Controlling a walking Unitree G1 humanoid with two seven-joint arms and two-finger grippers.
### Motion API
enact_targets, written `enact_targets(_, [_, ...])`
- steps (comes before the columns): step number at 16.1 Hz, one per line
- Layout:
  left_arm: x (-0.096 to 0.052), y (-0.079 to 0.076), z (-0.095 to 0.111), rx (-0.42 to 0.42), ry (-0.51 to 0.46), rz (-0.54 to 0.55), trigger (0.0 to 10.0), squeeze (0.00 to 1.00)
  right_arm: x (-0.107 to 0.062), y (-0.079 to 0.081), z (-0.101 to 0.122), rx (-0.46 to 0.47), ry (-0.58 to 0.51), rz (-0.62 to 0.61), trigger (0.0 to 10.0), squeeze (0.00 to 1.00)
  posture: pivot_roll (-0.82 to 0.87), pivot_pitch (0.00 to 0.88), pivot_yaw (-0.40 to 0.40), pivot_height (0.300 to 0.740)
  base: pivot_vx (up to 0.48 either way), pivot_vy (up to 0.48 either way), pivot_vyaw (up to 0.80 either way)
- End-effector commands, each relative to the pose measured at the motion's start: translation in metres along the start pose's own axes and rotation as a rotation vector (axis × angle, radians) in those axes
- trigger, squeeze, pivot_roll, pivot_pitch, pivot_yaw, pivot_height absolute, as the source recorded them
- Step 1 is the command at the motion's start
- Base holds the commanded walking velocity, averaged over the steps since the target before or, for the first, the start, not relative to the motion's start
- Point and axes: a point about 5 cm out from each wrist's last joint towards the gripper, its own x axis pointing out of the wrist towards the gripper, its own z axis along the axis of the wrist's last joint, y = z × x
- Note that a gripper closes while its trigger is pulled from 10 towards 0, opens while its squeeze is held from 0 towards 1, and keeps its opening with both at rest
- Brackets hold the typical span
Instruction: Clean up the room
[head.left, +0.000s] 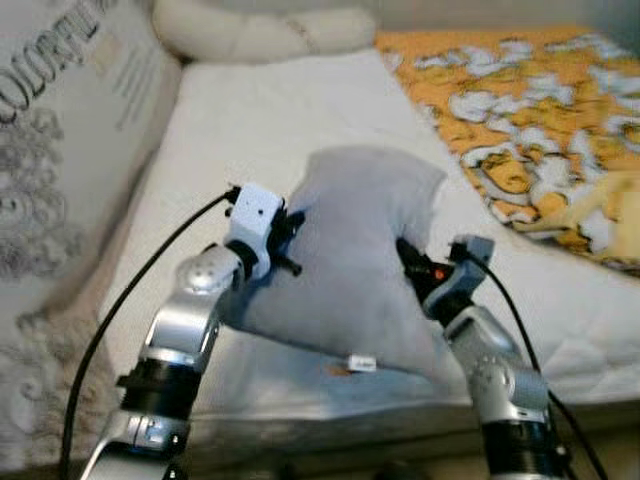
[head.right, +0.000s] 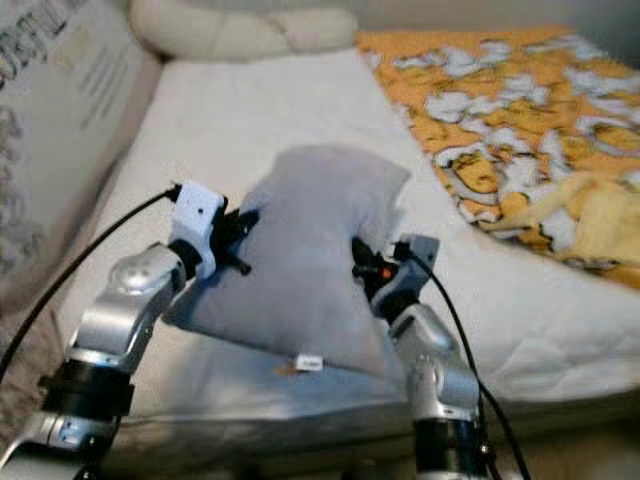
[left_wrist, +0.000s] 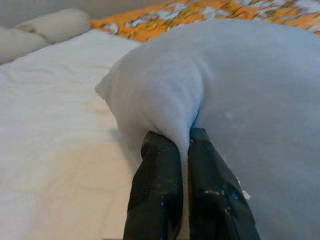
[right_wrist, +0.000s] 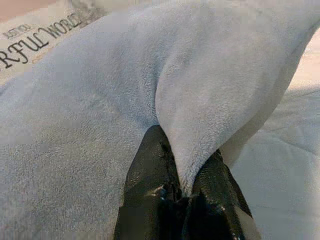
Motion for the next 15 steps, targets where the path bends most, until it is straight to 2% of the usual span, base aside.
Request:
enact_targets(1, [-0.0035,0.0080,0.0057,0.029,-0.020,0.022,10.0,0.00,0.0018,0.0074,0.0053,0.000,-0.033,0.020,10.0,0.00,-0.03,0.000,0.014,0.740,0.000,0.431,0.00])
enact_targets(4, [-0.0024,0.0081,0.0067,0.030,-0.021,0.020,10.0,0.00,0.0009,0.0072,0.0045,0.003,-0.035,0.017,10.0,0.00,-0.04,0.000,0.017,0.740,0.000,0.432,0.00])
enact_targets(15, [-0.0008,0.0070,0.0068,0.029,-0.028,0.058,10.0,0.00,0.0010,0.0021,0.0089,-0.002,-0.035,0.006,10.0,0.00,-0.03,0.000,0.002,0.740,0.000,0.000,0.00])
